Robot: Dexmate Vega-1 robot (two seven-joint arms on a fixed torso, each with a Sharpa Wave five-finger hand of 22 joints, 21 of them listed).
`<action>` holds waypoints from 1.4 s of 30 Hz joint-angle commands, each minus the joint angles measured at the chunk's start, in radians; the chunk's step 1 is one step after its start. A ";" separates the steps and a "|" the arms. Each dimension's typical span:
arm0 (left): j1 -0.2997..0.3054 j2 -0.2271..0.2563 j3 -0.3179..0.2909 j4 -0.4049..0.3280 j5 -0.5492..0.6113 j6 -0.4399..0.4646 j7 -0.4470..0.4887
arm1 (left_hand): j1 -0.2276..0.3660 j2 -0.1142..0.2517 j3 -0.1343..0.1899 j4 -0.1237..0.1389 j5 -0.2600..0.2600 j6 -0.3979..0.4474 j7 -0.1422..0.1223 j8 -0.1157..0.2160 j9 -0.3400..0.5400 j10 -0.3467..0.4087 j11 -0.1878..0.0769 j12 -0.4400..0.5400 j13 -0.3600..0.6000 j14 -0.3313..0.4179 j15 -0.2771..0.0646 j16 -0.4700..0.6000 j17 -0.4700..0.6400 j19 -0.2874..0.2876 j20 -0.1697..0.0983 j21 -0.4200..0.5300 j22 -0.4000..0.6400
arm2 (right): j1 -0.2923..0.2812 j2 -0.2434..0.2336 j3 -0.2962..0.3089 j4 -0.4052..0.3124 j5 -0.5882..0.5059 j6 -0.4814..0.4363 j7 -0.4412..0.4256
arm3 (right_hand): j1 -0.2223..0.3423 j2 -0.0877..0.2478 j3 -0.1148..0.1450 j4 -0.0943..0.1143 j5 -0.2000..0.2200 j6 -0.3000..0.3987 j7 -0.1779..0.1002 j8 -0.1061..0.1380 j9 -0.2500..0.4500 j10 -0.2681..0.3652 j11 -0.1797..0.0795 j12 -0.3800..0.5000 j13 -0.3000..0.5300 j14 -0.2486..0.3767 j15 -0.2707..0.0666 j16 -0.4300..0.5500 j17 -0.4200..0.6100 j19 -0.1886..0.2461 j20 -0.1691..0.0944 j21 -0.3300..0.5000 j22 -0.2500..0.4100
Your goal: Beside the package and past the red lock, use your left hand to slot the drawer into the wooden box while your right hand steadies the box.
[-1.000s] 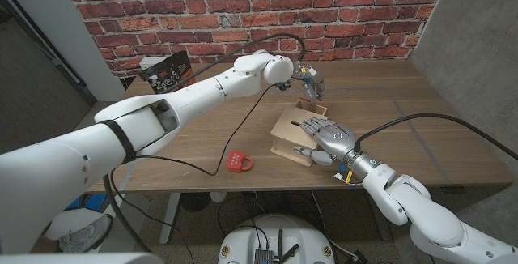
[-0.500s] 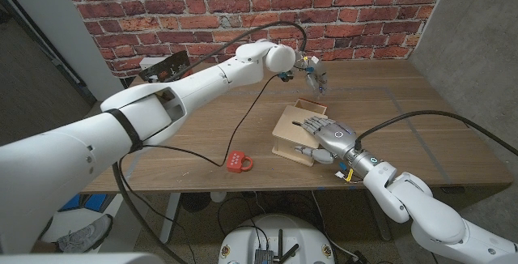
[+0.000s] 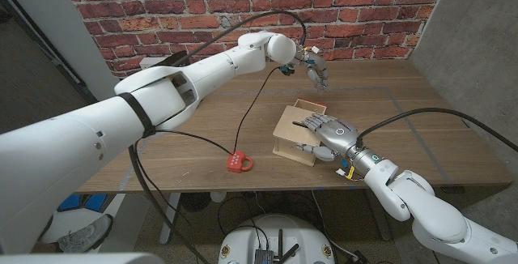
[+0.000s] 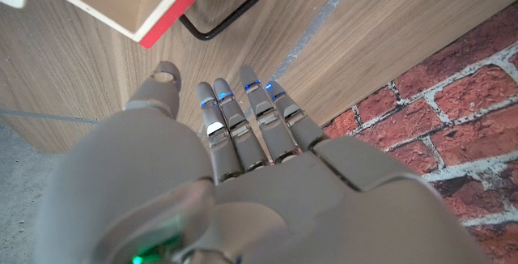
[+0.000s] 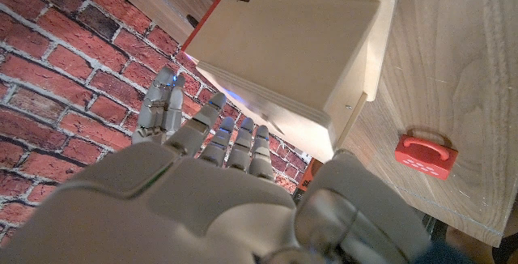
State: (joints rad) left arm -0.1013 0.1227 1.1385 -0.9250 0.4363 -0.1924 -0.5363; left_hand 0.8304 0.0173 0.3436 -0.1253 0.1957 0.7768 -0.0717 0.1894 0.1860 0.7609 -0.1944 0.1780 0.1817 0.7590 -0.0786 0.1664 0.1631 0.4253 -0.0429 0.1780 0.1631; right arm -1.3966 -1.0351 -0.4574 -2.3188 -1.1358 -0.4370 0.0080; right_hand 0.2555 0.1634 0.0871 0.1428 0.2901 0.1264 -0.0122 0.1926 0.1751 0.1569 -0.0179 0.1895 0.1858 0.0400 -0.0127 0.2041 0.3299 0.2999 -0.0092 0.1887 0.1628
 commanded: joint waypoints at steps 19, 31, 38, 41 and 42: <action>-0.150 -0.252 0.135 0.552 -0.177 -0.130 0.042 | -0.109 0.048 0.009 0.046 -0.011 -0.018 0.030 -0.003 -0.001 0.004 0.024 0.009 0.000 0.020 -0.124 0.010 0.000 -0.007 -0.129 0.003 0.000 | -0.053 -0.001 0.042 -0.036 -0.008 -0.013 -0.028 | -0.010 0.004 0.007 0.001 -0.001 0.010 0.000 0.006 0.005 0.008 0.001 0.008 0.004 0.008 -0.003 0.004 0.000 0.005 -0.008 -0.002 0.004; -0.150 -0.253 0.160 0.556 -0.232 -0.097 0.037 | -0.182 0.068 0.002 0.076 -0.018 -0.023 0.043 -0.004 -0.002 -0.003 0.036 0.008 0.000 0.023 -0.119 0.010 0.000 -0.008 -0.127 0.003 0.000 | -0.081 -0.005 0.052 -0.057 -0.011 -0.014 -0.021 | -0.010 0.004 0.007 0.001 -0.001 0.010 0.000 0.006 0.005 0.008 0.001 0.008 0.004 0.008 -0.003 0.004 0.000 0.005 -0.008 -0.002 0.004; -0.144 -0.262 0.176 0.559 -0.249 -0.054 0.057 | -0.205 0.075 0.001 0.085 -0.019 -0.023 0.048 -0.004 -0.003 -0.001 0.034 0.009 0.000 0.024 -0.114 0.010 -0.001 -0.008 -0.127 0.003 0.000 | -0.092 0.002 0.048 -0.066 -0.030 -0.021 -0.008 | -0.010 0.004 0.007 0.001 -0.001 0.010 0.000 0.006 0.005 0.008 0.001 0.008 0.004 0.008 -0.003 0.004 0.000 0.005 -0.008 -0.002 0.004; -0.144 -0.268 0.186 0.560 -0.252 -0.034 0.065 | -0.211 0.078 0.001 0.087 -0.020 -0.024 0.050 -0.004 -0.003 -0.002 0.036 0.009 0.000 0.024 -0.114 0.010 -0.001 -0.009 -0.125 0.003 0.000 | -0.095 0.005 0.042 -0.070 -0.052 -0.028 0.006 | -0.010 0.004 0.007 0.001 -0.001 0.010 0.000 0.006 0.005 0.008 0.001 0.008 0.004 0.008 -0.003 0.004 0.000 0.005 -0.008 -0.002 0.004; -0.144 -0.271 0.188 0.560 -0.254 -0.027 0.069 | -0.213 0.079 0.001 0.087 -0.020 -0.025 0.050 -0.004 -0.003 -0.001 0.036 0.009 0.000 0.024 -0.114 0.010 -0.001 -0.010 -0.125 0.003 0.000 | -0.095 0.007 0.040 -0.070 -0.056 -0.029 0.008 | -0.010 0.004 0.007 0.001 -0.001 0.010 0.000 0.006 0.005 0.008 0.001 0.008 0.004 0.008 -0.003 0.004 0.000 0.005 -0.008 -0.002 0.004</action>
State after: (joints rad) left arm -0.2479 -0.1307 1.2988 -0.3738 0.2108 -0.2783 -0.4909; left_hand 0.6286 0.0916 0.3437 -0.0426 0.1807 0.7505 -0.0270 0.1894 0.1813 0.7570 -0.1624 0.1780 0.1817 0.7719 -0.0840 0.1700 0.1633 0.4198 -0.0485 0.1782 0.1632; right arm -1.4762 -1.0371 -0.4085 -2.3747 -1.1525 -0.4533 -0.0107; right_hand 0.2555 0.1634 0.0871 0.1428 0.2901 0.1264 -0.0121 0.1926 0.1750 0.1569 -0.0179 0.1894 0.1858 0.0400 -0.0127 0.2041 0.3298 0.3000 -0.0091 0.1886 0.1629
